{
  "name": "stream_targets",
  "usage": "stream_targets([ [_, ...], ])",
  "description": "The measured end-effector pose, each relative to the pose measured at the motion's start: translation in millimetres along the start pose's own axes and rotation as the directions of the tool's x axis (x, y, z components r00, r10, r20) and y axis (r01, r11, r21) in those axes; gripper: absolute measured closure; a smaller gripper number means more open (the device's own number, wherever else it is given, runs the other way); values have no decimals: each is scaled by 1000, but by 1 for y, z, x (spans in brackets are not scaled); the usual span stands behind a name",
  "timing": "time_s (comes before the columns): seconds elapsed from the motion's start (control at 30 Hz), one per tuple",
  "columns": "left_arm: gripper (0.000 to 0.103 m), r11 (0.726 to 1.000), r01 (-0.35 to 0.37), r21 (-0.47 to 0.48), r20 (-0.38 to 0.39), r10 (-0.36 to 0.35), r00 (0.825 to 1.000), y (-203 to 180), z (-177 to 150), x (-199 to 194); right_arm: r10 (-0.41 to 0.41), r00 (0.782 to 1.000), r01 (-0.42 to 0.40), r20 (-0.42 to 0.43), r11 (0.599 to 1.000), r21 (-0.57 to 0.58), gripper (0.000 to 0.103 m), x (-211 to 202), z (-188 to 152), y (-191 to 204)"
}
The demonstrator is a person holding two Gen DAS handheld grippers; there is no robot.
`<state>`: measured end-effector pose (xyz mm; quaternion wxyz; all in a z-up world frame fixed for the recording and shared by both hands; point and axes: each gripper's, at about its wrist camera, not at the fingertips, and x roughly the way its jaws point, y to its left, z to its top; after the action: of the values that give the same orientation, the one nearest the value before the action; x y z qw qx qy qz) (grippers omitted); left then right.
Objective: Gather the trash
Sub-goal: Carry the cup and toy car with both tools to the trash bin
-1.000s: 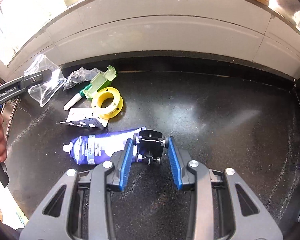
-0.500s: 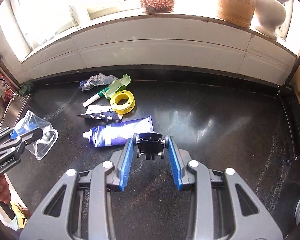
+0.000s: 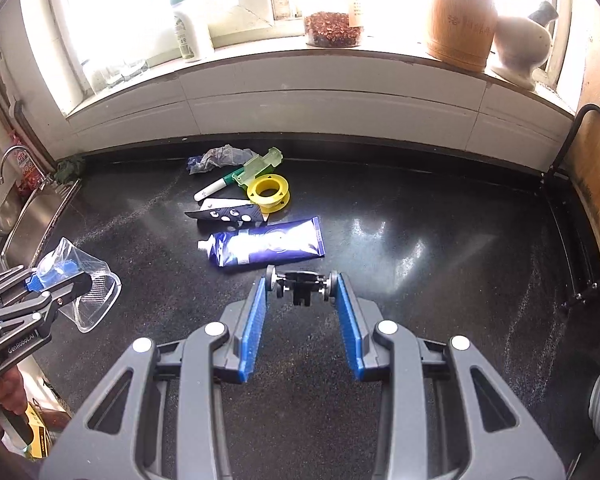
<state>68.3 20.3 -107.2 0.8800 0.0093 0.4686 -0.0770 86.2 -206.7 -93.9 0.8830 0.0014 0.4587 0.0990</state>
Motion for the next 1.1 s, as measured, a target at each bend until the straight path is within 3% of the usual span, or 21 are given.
stream_targets([
  [0.2, 69, 1000, -28, -13, 1, 28, 1000, 9, -13, -13, 36, 999, -35, 11, 998, -44, 67, -10, -3, 21],
  [0.4, 69, 992, -92, -83, 33, 95, 995, 37, -32, -41, 115, 993, -114, 0, 983, -145, 67, -14, -5, 70],
  [0.53, 69, 975, -162, -150, 42, 170, 985, 66, -53, -65, 200, 980, -200, -25, 950, -238, 67, -14, -6, 119],
  [0.63, 69, 951, -217, -218, 37, 231, 972, 92, -76, -87, 270, 961, -277, -67, 903, -327, 67, -13, -10, 167],
  [0.8, 69, 884, -322, -340, -4, 341, 940, 139, -127, -124, 385, 910, -412, -156, 786, -461, 67, -15, -26, 253],
  [1.1, 69, 680, -454, -576, -138, 467, 873, 209, -239, -189, 500, 794, -594, -345, 520, -614, 67, -35, -86, 399],
])
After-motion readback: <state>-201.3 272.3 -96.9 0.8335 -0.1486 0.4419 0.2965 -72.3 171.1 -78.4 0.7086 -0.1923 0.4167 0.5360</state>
